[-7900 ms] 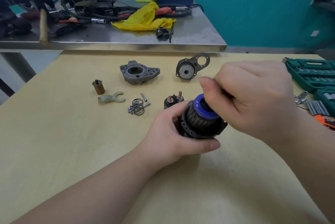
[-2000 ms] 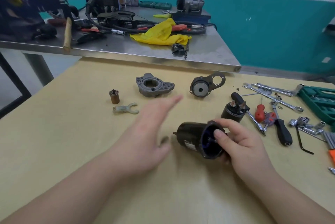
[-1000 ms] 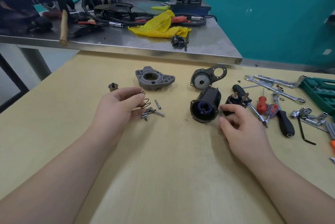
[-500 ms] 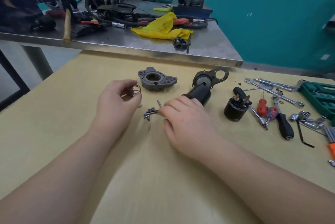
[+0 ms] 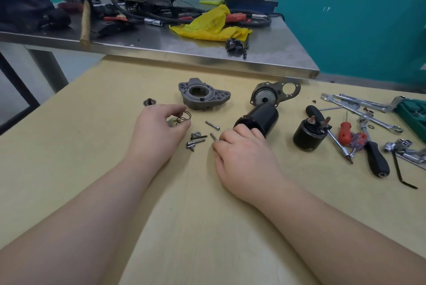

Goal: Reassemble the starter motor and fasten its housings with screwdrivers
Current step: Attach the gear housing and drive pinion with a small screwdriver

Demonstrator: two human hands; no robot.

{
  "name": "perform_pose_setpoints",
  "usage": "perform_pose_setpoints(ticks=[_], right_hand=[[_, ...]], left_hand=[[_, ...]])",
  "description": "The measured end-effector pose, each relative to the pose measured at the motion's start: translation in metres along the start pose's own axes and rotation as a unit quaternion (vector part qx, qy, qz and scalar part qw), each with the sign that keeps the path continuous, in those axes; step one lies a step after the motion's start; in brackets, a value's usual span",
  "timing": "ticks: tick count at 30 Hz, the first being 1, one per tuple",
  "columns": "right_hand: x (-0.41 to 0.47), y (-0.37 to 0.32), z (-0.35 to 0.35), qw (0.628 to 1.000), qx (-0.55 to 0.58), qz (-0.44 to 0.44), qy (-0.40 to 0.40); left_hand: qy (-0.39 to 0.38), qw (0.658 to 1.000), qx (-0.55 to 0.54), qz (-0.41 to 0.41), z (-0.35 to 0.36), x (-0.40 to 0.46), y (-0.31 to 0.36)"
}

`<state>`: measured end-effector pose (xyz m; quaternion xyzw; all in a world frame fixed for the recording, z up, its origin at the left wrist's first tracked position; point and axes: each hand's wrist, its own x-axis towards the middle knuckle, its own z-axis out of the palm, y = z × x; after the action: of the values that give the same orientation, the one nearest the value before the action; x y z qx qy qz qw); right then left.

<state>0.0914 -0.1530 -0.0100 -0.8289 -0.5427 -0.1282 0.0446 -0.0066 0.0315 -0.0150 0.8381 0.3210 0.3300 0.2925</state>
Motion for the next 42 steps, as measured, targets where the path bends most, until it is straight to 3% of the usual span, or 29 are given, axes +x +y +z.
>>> perform_pose_setpoints(ticks=[11, 18, 22, 27, 36, 38, 42], right_hand=[[-0.002, 0.002, 0.001, 0.999, 0.032, 0.014, -0.011], [-0.002, 0.003, 0.003, 0.999, 0.045, 0.021, -0.013], [-0.002, 0.004, 0.004, 0.999, 0.047, 0.018, -0.014], [-0.002, 0.003, 0.003, 0.999, 0.042, 0.014, -0.007], [0.005, -0.003, -0.019, 0.997, 0.016, -0.025, 0.067], [0.017, 0.004, -0.03, 0.993, 0.047, -0.007, 0.103], [0.06, 0.044, -0.05, 0.976, 0.125, 0.128, 0.125]], left_hand=[[-0.041, 0.992, -0.075, -0.088, 0.004, 0.002, -0.007], [-0.037, 0.994, -0.066, -0.085, 0.003, 0.002, -0.007], [-0.008, 0.989, -0.122, -0.081, 0.003, 0.001, -0.009], [-0.055, 0.994, -0.069, -0.064, 0.007, 0.002, -0.008], [-0.054, 0.996, -0.032, -0.065, 0.011, 0.006, -0.012], [-0.06, 0.996, -0.042, -0.06, 0.011, 0.006, -0.014], [-0.067, 0.997, -0.005, -0.04, 0.013, 0.007, -0.013]])
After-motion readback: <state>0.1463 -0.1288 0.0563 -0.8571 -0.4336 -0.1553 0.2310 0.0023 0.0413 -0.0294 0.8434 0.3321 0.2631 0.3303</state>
